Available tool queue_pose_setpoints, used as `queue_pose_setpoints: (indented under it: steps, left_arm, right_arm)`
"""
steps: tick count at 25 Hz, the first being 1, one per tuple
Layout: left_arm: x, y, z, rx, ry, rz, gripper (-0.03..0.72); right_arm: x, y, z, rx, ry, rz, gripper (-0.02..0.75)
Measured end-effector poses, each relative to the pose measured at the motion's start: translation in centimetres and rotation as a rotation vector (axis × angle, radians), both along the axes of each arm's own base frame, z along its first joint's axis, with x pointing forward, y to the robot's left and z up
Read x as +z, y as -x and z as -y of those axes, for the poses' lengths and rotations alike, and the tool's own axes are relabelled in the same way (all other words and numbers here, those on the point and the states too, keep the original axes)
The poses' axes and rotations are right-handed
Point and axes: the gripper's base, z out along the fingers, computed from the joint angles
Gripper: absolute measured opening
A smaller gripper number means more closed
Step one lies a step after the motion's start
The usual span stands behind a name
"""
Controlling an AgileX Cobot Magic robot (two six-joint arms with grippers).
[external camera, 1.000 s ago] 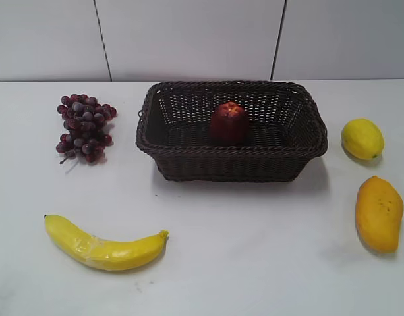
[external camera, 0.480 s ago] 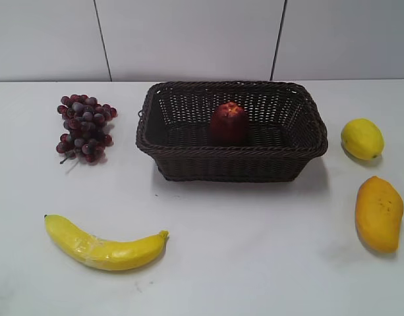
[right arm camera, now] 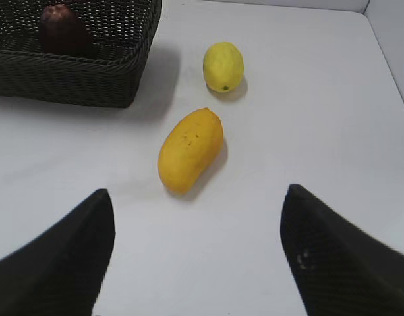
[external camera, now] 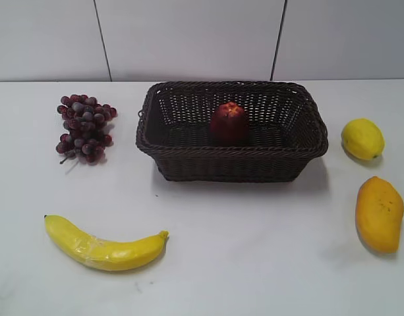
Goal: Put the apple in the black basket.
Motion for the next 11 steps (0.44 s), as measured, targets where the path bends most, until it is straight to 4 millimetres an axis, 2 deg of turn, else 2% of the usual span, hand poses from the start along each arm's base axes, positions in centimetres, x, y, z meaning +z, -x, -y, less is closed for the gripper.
queue_pose_setpoints:
  steps: [11]
  left_arm:
    - [0.00,0.00,0.00,0.000,0.000,0.000,0.508]
  right_arm:
    - [0.00,0.00,-0.01,0.001,-0.001,0.000,0.573]
